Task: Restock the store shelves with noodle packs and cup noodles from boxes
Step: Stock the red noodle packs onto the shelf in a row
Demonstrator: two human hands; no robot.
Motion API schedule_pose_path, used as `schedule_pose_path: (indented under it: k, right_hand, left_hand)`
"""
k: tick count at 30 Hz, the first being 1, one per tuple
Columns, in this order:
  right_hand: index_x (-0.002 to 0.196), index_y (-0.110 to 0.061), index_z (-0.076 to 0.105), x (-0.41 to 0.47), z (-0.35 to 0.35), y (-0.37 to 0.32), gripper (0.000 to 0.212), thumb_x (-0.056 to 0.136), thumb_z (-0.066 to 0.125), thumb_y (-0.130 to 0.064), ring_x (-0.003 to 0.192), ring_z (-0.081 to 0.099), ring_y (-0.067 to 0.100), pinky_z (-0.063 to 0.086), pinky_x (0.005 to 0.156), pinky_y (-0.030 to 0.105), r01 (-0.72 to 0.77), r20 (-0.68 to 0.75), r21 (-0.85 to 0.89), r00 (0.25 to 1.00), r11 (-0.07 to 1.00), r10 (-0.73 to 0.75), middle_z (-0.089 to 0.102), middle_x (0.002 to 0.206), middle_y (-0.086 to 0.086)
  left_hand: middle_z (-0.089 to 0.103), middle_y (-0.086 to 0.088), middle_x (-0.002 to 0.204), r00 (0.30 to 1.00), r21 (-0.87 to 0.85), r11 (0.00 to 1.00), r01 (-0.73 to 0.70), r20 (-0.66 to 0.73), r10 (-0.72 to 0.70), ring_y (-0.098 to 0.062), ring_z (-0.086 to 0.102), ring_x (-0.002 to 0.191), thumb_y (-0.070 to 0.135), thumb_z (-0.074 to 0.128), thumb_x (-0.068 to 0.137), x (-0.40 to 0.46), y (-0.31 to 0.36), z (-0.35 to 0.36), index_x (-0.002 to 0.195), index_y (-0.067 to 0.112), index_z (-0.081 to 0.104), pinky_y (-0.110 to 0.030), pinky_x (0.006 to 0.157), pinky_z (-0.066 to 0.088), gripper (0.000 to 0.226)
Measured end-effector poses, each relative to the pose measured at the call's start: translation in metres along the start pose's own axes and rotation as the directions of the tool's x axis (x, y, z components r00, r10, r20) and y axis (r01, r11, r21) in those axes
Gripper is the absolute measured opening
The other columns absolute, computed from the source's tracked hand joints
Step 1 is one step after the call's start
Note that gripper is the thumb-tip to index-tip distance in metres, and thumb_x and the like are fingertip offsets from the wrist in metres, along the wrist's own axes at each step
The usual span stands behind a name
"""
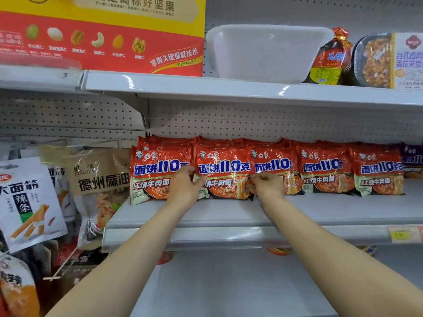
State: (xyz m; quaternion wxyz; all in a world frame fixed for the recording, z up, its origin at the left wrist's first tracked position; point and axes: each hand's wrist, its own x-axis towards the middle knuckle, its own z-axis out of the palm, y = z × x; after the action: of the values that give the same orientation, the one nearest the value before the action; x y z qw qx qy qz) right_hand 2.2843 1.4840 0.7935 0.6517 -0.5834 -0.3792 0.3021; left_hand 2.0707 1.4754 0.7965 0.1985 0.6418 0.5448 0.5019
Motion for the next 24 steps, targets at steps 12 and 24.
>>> schedule_pose_path:
  k: [12, 24]
  right_hand:
    - [0.134, -0.030, 0.055, -0.067, 0.008, -0.003, 0.037, 0.100, 0.055, -0.016, 0.093, 0.064, 0.013, 0.055, 0.083, 0.036, 0.562, 0.365, -0.474, 0.826, 0.678, -0.430, 0.069, 0.102, -0.008]
    - [0.143, -0.025, 0.045, -0.074, 0.021, 0.001, 0.043, 0.101, 0.051, -0.023, 0.126, 0.058, 0.026, 0.049, 0.103, 0.048, 0.541, 0.471, -0.558, 0.831, 0.629, -0.296, 0.063, 0.138, 0.000]
  left_hand:
    - [0.053, -0.001, 0.145, 0.992, 0.149, 0.986, -0.076, 0.110, 0.060, -0.025, 0.052, 0.129, 0.048, 0.057, 0.097, -0.014, -0.001, 0.010, 0.142, 0.030, 0.051, -0.050, 0.110, 0.043, 0.048]
    - [0.049, -0.001, 0.152, 0.987, 0.131, 0.986, -0.106, 0.137, 0.087, -0.022, 0.047, 0.137, 0.042, 0.051, 0.103, -0.027, -0.001, -0.019, 0.150, 0.026, 0.044, -0.046, 0.113, 0.040, 0.050]
